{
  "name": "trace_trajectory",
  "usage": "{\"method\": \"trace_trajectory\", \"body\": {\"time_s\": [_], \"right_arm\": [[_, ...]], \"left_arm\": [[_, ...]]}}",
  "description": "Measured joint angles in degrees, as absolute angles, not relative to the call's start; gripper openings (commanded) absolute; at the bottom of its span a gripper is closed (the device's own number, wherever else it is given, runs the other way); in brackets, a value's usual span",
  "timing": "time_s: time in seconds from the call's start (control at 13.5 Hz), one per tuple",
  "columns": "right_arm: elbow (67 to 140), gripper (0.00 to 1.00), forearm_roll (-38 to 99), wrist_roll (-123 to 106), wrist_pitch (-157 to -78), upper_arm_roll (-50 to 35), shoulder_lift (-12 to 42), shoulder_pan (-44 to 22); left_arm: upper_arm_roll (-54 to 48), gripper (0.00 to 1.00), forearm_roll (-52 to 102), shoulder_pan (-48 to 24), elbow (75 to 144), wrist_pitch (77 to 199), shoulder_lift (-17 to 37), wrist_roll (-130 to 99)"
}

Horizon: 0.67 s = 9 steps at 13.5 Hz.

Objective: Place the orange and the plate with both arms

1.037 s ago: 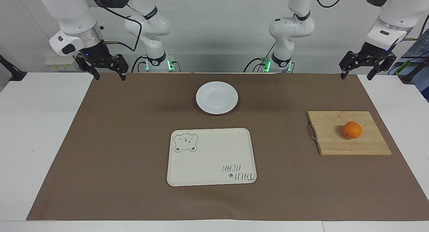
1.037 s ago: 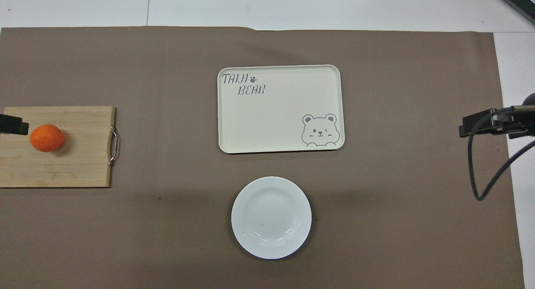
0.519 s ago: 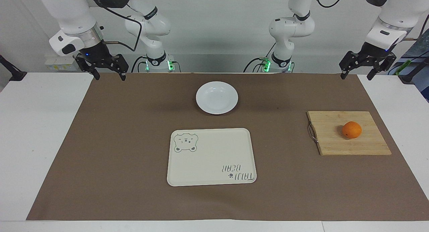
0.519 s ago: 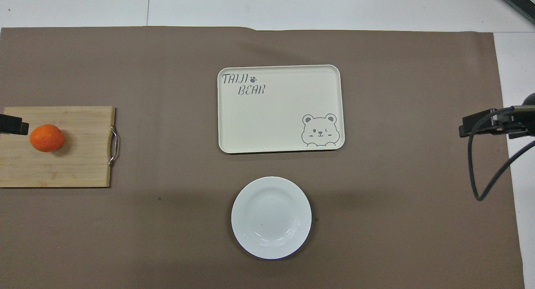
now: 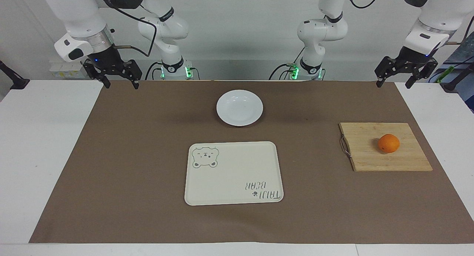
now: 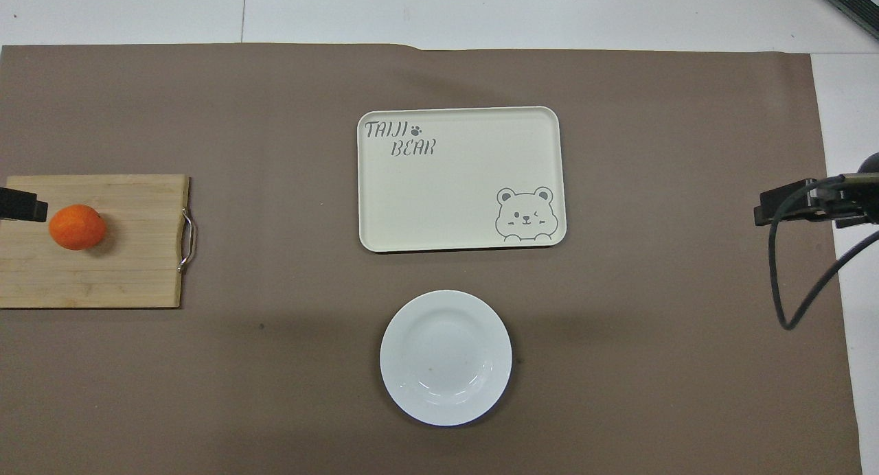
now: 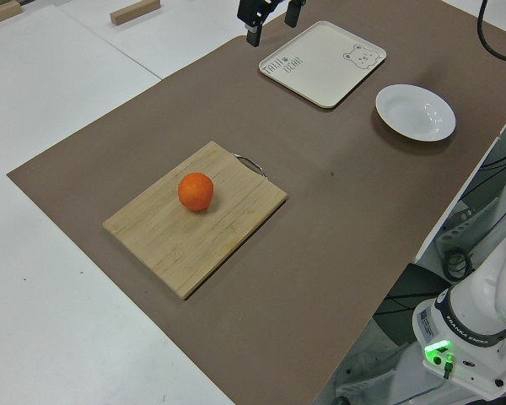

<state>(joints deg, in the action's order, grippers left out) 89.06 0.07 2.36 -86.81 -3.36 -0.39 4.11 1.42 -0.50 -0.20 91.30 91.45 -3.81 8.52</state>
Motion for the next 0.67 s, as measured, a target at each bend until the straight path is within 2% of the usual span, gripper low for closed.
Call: {"method": "trace_trajectory", "body": {"time_s": [0.67], "right_arm": [[89.1, 1.0, 0.1, 2.4, -86.8, -3.4, -0.4, 4.1]], "left_arm": [[1.5, 1.0, -0.5, -0.2, 91.3, 93.8, -3.7, 11.6]]}}
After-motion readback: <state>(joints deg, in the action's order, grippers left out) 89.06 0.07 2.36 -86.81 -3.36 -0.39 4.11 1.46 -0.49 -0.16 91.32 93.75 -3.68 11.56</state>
